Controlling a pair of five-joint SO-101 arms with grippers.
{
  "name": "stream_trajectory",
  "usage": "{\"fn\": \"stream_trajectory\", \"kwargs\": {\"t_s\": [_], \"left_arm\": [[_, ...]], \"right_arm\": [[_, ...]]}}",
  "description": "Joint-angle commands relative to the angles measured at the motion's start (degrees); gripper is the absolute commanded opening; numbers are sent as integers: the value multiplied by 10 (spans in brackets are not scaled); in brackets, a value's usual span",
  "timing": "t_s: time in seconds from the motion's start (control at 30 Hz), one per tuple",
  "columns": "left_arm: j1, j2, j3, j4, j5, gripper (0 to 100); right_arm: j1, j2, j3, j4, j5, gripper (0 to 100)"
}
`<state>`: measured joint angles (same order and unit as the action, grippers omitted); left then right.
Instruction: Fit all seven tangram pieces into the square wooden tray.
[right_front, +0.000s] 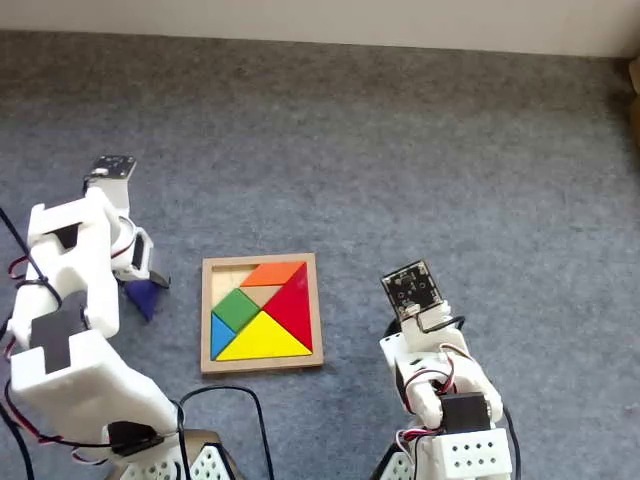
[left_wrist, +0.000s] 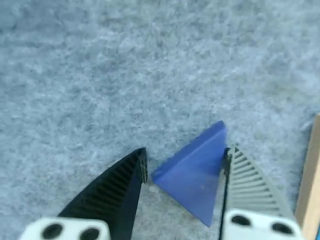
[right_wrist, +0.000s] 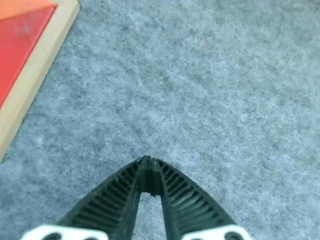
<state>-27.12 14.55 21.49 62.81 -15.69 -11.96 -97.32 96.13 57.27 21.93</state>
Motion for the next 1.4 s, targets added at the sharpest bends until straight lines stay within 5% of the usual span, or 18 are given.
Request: {"fn": "stream_trajectory", "kwargs": {"t_s": [0.0,0.37,0.53,0.87,1.07,1.37], "left_arm": [[19,1,-13,7,-9,191],[16,-142,-14,76,-9,178],[-7,-168,-13,105,-7,296],[-28,-167,112,0,-10,311],[-9,-156,139,-55,-10,236],[0,-42,51,-16,-7,230]], "right_arm": [[7,-11,63,5,7,9],[15,-11,63,5,7,9],[23,-11,63,4,7,9],[23,-11,63,4,7,9],[23,-11,63,4,7,9],[23,-11,63,4,7,9]]}}
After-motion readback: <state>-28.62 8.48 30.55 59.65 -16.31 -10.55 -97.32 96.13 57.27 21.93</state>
